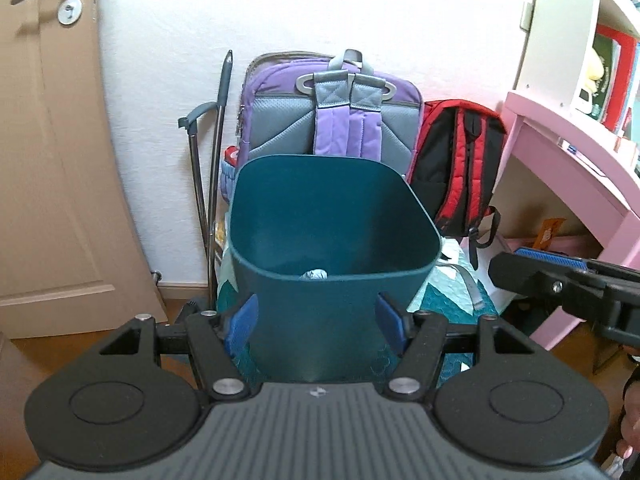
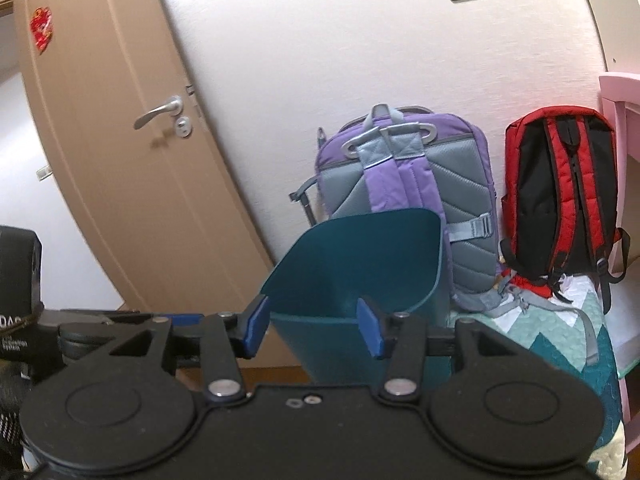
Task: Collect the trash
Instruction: 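Move both tools back down toward the trash pile on the floor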
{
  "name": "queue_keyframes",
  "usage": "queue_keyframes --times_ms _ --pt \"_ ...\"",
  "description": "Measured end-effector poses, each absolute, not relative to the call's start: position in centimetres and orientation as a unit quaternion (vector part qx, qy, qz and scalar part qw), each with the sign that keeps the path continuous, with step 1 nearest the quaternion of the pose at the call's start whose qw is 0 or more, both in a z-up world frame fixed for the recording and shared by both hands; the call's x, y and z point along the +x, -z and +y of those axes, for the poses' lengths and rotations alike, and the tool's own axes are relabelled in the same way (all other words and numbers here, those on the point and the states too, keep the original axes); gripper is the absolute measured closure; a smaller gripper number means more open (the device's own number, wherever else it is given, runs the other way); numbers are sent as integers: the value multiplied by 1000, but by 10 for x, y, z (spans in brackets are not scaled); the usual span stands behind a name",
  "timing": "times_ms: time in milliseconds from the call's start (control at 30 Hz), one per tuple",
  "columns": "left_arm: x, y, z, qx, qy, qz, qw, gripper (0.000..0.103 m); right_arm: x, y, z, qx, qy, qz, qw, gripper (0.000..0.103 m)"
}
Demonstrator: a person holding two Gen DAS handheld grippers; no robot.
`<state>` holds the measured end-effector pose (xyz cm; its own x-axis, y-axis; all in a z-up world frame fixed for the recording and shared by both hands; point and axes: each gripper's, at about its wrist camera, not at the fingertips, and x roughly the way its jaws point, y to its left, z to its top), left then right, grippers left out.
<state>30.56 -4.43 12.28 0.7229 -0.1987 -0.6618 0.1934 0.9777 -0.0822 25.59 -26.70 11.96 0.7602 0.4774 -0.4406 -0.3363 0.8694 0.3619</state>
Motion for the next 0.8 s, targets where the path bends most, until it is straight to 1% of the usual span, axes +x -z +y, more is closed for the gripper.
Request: queue_keyframes --times_ms 200,233,267,333,400,600,633,667,700,733,800 --pt "265 -116 -25 -16 113 357 927 39 223 -105 -262 118 -233 285 922 53" --pt "258 -113 -21 -17 112 358 927 36 218 -100 -260 113 -234 290 921 53" --pt "253 -109 -18 -19 112 359 927 28 214 -94 -259 108 -234 296 920 53" --pt "242 -98 -10 -28 107 360 926 19 207 -80 -257 104 -236 311 915 53" --pt "234 -85 0 -41 111 367 923 19 202 -64 -255 104 -235 326 910 52" --pt "228 -23 28 -73 106 399 908 17 195 6 -242 84 -235 376 893 52" --pt "229 -8 33 -74 103 405 905 14 195 20 -240 80 -234 384 890 52" --pt "230 5 37 -74 99 411 903 8 196 34 -238 77 -231 394 886 52" --pt "233 19 41 -74 93 418 901 5 198 47 -235 75 -228 404 883 52" --pt "235 34 45 -76 88 426 897 2 200 65 -233 73 -223 419 877 52" --pt "243 67 56 -82 77 447 887 2 206 99 -231 76 -212 453 863 52"
